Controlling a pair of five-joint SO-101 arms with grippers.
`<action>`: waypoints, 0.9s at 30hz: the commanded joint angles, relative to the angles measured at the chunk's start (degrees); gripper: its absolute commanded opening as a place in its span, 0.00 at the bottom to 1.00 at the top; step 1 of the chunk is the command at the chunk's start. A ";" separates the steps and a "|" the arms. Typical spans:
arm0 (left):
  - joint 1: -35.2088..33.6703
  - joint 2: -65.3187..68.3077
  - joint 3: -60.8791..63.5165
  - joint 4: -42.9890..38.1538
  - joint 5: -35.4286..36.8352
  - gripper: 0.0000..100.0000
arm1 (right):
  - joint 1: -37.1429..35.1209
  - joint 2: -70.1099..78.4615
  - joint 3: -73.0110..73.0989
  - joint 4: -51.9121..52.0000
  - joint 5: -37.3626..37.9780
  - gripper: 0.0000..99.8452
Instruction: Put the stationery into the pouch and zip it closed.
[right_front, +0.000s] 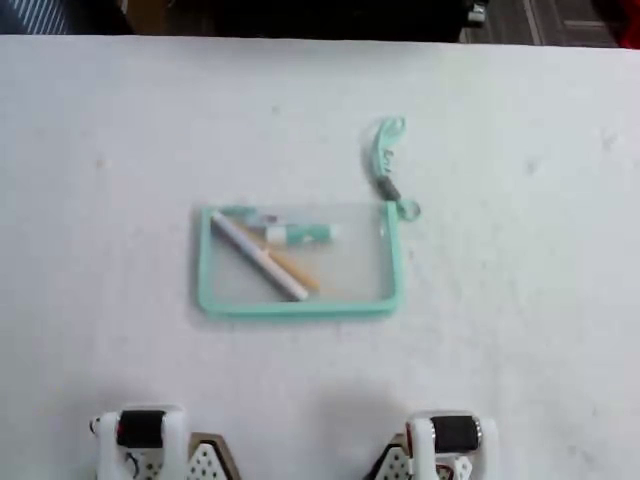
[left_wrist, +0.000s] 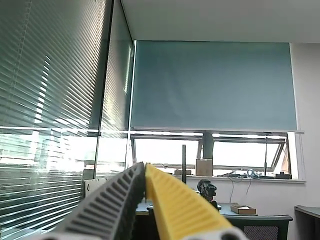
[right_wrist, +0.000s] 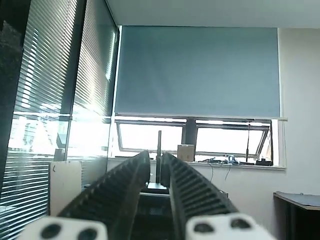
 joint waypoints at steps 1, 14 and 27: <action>-0.31 0.66 1.41 -1.32 0.70 0.02 | -0.04 0.22 6.33 -0.40 -0.26 0.04; 0.04 0.48 13.63 -1.41 0.35 0.02 | -7.60 -0.22 16.97 -2.07 5.01 0.02; -0.31 0.48 14.24 -0.97 -2.11 0.02 | -2.42 -0.22 17.05 0.84 4.48 0.02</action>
